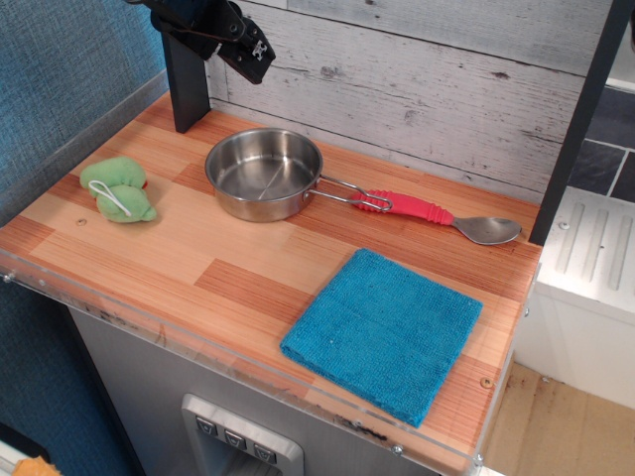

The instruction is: Move the blue cloth to near the vessel.

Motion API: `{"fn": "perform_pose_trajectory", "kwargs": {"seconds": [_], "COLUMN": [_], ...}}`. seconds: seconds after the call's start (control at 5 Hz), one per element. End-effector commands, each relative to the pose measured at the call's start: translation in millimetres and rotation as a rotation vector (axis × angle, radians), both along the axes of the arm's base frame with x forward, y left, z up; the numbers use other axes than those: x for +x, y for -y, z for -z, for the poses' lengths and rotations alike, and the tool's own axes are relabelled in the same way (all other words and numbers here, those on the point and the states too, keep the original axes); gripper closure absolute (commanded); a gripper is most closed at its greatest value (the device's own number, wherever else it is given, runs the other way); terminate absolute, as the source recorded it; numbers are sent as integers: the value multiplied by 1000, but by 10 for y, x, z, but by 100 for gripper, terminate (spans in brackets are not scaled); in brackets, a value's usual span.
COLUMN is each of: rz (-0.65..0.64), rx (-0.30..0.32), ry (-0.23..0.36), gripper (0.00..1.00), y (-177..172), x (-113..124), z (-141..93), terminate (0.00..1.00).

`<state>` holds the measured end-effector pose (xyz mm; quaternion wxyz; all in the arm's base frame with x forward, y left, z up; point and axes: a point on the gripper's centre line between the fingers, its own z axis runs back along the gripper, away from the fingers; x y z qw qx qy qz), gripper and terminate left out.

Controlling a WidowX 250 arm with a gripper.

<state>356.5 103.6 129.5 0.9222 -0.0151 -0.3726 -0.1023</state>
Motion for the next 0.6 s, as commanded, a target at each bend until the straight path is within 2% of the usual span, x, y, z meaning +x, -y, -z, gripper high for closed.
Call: {"fn": "perform_pose_trajectory", "kwargs": {"seconds": [0.0,0.4], "rz": [0,-11], "rx": [0,-19], "ry": [0,-71], "gripper": [0,0], "y": [0,380], "x": [0,-252], "z": [0,49], "terminate": [0,0]}}
